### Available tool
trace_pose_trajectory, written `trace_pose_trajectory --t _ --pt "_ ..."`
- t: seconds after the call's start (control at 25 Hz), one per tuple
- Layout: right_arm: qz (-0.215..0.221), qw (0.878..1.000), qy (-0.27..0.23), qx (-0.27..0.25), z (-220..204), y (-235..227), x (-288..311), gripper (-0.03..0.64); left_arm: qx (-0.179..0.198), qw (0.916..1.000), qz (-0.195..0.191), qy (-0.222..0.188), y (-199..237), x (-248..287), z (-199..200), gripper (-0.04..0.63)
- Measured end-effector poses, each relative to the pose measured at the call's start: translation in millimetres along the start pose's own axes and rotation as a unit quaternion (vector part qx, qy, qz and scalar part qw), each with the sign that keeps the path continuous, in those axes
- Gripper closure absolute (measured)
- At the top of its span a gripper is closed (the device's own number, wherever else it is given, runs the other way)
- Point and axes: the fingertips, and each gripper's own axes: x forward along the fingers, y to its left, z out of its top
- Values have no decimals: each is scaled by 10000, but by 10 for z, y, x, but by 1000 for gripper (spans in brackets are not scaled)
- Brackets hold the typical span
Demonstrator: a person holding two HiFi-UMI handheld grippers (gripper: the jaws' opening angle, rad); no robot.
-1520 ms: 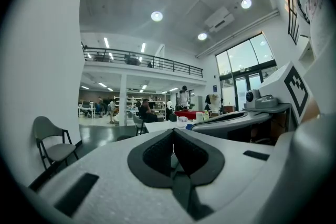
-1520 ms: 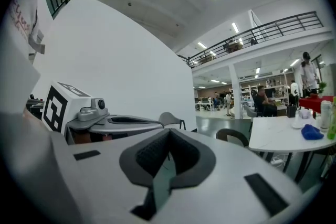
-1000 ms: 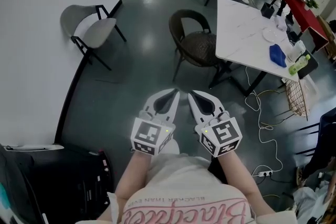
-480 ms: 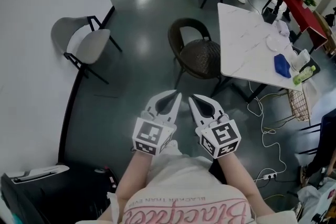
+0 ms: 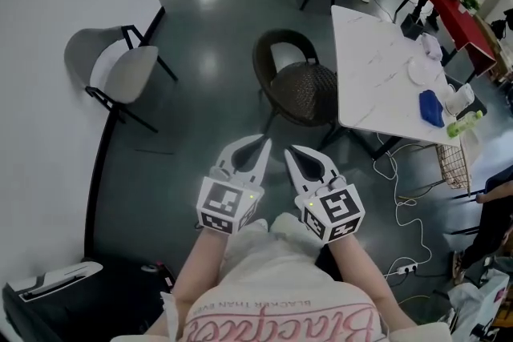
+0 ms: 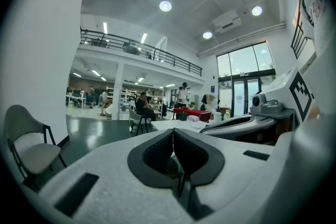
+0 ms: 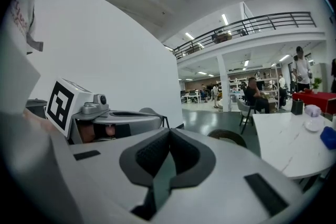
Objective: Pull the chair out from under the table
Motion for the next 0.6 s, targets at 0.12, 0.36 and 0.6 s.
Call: trace_pose_trajectory --t 0.12,0.36,0.6 --pt "30 10000 20 20 -4 -72 137 615 -118 9999 16 -9 121 93 -36 591" --pt "78 9999 115 4 15 -285 519 615 -193 9997 118 114 461 367 -103 591" --pt "123 9998 151 43 108 -722 1030 615 -252 9991 258 209 891 849 -126 591"
